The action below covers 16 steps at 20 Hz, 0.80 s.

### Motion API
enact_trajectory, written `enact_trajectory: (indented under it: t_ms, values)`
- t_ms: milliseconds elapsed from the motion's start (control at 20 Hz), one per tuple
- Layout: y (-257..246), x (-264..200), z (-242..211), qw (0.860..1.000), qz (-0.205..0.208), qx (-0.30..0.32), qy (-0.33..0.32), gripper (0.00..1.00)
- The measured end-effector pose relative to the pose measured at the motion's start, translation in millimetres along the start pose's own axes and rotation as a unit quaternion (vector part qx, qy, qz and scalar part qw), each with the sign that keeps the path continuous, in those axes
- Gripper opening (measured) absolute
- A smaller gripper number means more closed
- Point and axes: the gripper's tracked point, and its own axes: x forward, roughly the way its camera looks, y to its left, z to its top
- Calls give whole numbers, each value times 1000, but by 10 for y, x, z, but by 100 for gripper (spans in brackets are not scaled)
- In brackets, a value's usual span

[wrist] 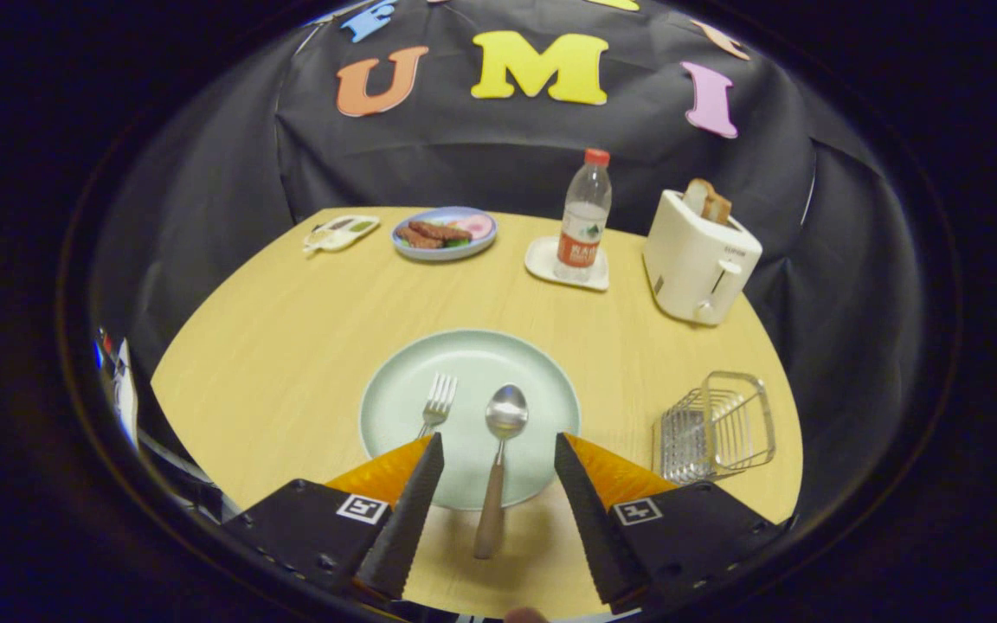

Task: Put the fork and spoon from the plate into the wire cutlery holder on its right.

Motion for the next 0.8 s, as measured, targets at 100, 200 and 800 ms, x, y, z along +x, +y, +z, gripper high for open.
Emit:
enact_trajectory:
  t_ms: [100, 200, 800]
  values:
    - [25, 143, -67, 1000, -6, -3, 15, 73]
    - [36, 219, -134, 999, -15, 1, 34, 58]
    - [45, 335, -429, 990, -24, 54, 128, 1]
